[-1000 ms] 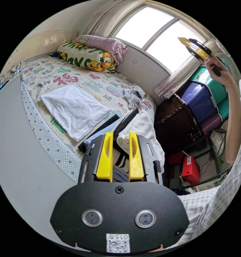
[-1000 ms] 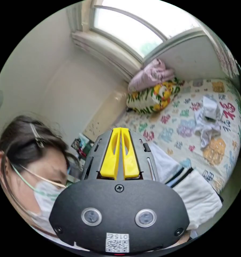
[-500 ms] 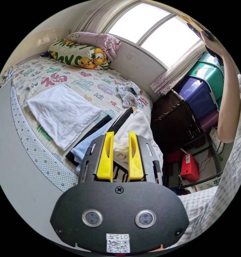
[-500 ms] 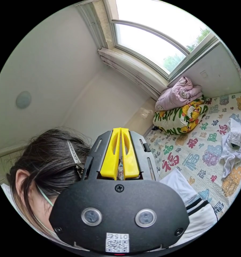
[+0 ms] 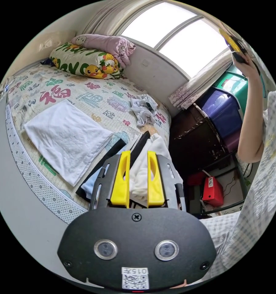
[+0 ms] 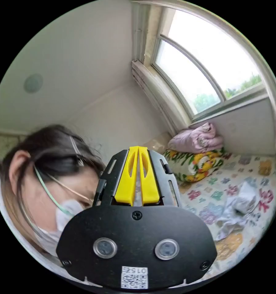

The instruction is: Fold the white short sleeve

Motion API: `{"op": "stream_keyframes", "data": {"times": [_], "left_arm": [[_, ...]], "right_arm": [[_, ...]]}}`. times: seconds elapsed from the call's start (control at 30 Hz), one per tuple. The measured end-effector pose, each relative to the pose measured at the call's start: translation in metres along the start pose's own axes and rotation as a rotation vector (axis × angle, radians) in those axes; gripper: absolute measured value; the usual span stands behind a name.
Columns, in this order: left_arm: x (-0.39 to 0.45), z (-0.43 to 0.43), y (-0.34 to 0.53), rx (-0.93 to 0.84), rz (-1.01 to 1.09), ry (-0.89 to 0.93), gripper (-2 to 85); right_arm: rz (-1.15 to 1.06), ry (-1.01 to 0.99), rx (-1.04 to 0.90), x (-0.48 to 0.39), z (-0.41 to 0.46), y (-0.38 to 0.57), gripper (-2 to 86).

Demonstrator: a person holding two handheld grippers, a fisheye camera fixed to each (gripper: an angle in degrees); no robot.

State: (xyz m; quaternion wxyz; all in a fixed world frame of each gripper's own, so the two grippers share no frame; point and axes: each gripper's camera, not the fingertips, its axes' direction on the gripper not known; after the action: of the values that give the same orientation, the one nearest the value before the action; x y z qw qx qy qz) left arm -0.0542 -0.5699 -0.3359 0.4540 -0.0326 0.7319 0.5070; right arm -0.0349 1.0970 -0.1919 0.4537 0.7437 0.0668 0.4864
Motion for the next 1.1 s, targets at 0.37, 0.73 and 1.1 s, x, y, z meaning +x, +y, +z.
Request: {"op": "stream_keyframes", "data": {"times": [0.37,0.73,1.1], "left_arm": [[-0.01,0.109,-0.135,-0.035,0.135,0.051,10.6],[-0.009,0.235,-0.208,-0.051,0.144,0.187,12.0],[-0.035,0.21,-0.151,0.094,0.039,0.189,16.0]], "right_arm": [[-0.235,0.774,-0.887,0.299,0.207,0.089,14.3],[0.108,0.711,-0.966,0.398,0.254,0.084,6.6],[0.333,-0.051,-0.679,0.291,0.162,0.01,5.9]]}}
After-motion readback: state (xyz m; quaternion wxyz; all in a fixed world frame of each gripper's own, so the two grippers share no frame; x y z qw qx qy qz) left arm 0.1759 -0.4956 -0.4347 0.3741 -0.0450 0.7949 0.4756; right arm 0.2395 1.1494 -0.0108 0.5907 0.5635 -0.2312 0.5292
